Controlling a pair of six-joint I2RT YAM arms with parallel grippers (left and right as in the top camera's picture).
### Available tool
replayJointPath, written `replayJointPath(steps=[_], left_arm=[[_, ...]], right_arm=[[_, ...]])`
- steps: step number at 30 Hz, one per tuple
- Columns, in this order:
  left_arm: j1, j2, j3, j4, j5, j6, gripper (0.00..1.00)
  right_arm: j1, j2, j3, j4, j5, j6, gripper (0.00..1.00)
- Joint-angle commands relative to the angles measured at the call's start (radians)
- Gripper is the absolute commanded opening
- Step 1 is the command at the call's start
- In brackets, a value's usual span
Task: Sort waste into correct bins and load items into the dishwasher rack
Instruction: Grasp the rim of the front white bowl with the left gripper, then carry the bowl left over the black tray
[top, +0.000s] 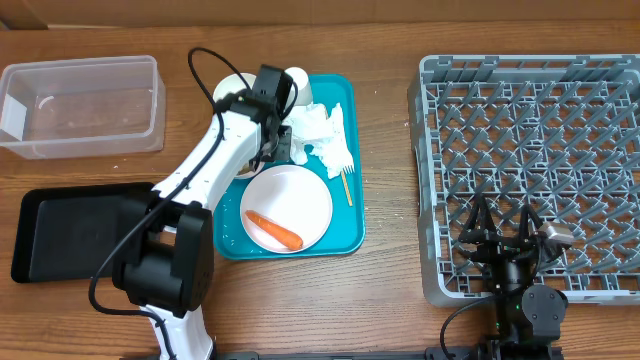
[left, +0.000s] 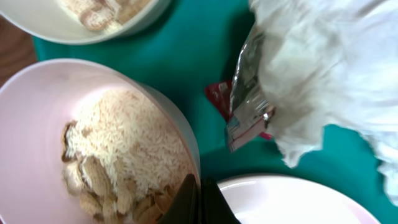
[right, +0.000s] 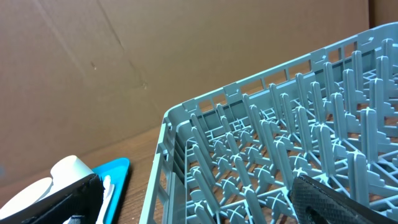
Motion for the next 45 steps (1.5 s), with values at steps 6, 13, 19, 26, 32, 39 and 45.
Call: replayJointPath(steps=[6, 13, 19, 26, 32, 39, 45], left_arm=[[-0.002, -0.018, 0.303, -0.267, 0.072, -0.03, 0.04], [0.042, -0.184, 0.335, -0.384, 0.13, -0.048, 0.04], [0.206, -0.332, 0.333, -0.472, 0.191, -0.044, 0.04], [0.465, -0.364, 0.32, -0.576, 0.445, 0.049, 0.04], [0.636, -0.364, 0.253, -0.584, 0.566, 0.138, 0.04], [0.857, -0.364, 0.057, -0.514, 0.693, 0.209, 0.04], [1.019, -0.363, -0.09, -0.417, 0.88, 0.249, 0.04]], right_arm=[[-0.003, -0.008, -0.011, 0.005, 0.0, -0.006, 1.0], [-0.003, -0.008, -0.011, 0.005, 0.0, -0.006, 1.0], [-0.003, -0.008, -0.011, 0.005, 0.0, -0.006, 1.0], [-0.003, -0.008, -0.011, 0.005, 0.0, -0.006, 1.0], [-0.003, -0.008, -0.011, 0.005, 0.0, -0.006, 1.0], [-0.003, -0.008, -0.011, 0.005, 0.0, -0.006, 1.0], [-0.003, -0.008, -0.011, 0.005, 0.0, -0.006, 1.0]])
